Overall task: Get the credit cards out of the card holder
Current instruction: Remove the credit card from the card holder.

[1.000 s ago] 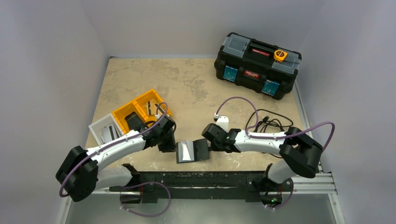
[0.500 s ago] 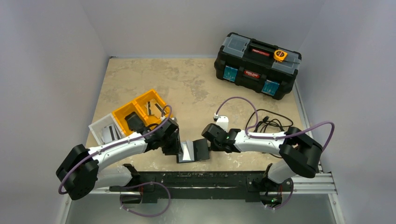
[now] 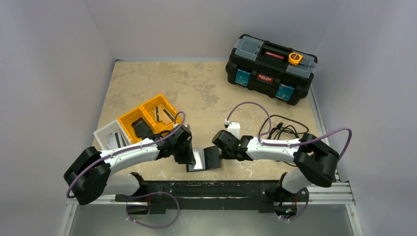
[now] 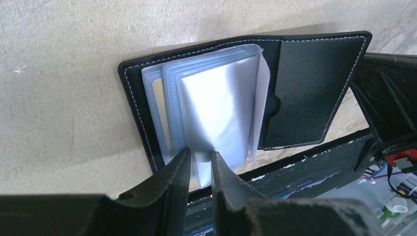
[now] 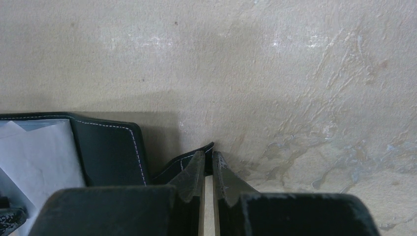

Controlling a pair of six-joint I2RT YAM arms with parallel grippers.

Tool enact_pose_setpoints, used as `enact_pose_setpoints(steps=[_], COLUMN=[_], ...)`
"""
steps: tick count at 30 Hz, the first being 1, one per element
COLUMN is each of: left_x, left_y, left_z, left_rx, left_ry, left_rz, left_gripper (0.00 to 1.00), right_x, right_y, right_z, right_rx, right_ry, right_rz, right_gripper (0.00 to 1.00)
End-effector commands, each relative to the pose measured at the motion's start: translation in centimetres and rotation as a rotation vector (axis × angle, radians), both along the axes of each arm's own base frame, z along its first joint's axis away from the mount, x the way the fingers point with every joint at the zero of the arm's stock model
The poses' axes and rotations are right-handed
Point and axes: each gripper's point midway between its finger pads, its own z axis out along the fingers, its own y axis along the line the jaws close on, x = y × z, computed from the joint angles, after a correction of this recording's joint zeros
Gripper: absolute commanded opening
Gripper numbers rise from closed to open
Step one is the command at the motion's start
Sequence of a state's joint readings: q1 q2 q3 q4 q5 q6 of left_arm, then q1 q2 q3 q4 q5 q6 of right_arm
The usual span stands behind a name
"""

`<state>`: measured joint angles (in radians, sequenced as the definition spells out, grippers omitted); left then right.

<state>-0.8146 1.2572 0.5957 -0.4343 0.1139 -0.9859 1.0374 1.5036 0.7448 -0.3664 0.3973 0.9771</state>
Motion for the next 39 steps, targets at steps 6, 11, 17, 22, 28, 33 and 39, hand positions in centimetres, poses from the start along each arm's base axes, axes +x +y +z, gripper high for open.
enact_pose_setpoints(steps=[6,11,17,22,28,33,39], left_x=[1.3,1.5,1.8,2.2,2.7,3.0,3.2], left_y=[-2.2,-2.9,-4.1,-5.8,-8.3,-10.3,-11.3], left_z=[2.4,2.7,2.9,3.1,2.9,2.0,1.0], left_rx=[-0.076,-0.083,-0.089,-0.104,-0.127,-0.156,-0.16], left_ry=[-0.057,-0.06,-0.057,-0.058,-0.044,-0.02,0.008], left_rz=[-0.005,-0.015,-0.033,-0.058,-0.097,-0.13,-0.147], left_gripper=[0.06,0.01,0.01,0.01,0.14,0.23,0.32], right_x=[0.6,0.7,0.8,0.9,0.8,0.4,-0.1], right_y=[1.1,1.6,1.6,1.2,0.5,-0.3,-0.6], right_z=[-0.8,0.6,3.6,6.6,8.9,9.9,10.2], right_rx=[0.009,0.038,0.083,0.128,0.166,0.19,0.211], right_ry=[0.003,-0.011,-0.047,-0.092,-0.131,-0.145,-0.145], right_rz=[0.015,0.028,0.036,0.024,0.012,0.005,0.008], right_gripper=[0.0,0.04,0.38,0.47,0.48,0.48,0.48])
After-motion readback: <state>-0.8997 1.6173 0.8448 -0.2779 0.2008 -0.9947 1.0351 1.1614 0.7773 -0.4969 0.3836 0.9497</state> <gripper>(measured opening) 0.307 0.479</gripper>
